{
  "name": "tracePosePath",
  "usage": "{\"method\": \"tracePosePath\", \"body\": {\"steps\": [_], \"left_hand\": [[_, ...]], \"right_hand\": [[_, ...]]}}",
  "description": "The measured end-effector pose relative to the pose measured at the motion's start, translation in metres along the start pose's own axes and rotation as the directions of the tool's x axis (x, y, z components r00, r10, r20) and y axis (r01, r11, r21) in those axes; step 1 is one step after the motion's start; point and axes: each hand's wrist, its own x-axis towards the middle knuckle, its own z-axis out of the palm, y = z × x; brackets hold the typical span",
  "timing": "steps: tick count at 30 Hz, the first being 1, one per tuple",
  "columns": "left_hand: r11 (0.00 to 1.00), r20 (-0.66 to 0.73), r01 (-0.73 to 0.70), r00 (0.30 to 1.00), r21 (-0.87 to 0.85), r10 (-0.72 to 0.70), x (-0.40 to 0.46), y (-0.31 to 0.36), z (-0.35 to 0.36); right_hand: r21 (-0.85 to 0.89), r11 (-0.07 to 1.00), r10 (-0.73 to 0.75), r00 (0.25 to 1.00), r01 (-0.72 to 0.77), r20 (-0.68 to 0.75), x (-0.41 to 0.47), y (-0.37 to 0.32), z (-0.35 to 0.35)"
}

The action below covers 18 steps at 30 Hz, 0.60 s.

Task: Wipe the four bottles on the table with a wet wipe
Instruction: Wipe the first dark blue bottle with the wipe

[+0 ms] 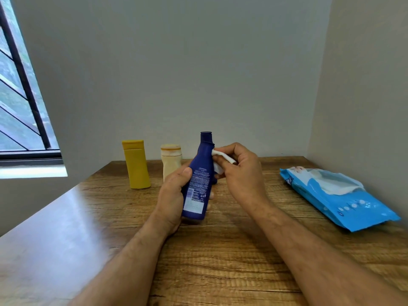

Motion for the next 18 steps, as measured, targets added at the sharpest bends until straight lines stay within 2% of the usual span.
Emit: {"method": "tracePosePath", "body": {"steps": [4,9,13,18], "left_hand": [[1.000,-0.020,0.006,1.000,-0.017,-0.007,-0.0027,0.0030,0.0013],[0.988,0.099,-0.007,0.995,0.151,-0.008,-0.0013,-0.0019,-0.0022],[0.995,0.097,0.047,0.994,0.091,-0.056,-0.0006,-0.0021,-0.0025],[0.993,0.088,0.114,0.990,-0.017,-0.112,-0.0018,-0.0004,-0.0054]], "right_hand": [[0.044,0.997,0.063,0.997,-0.065,0.047,0.0000,0.0005,0.0011],[0.026,0.998,0.046,0.996,-0.048,0.073,-0.0017,-0.0017,0.0024],[0.018,0.998,0.052,0.998,-0.053,0.026,-0.0008,-0.0021,0.0011],[-0.002,0.998,0.061,0.997,-0.061,0.051,-0.0020,-0.0047,0.0010]]}}
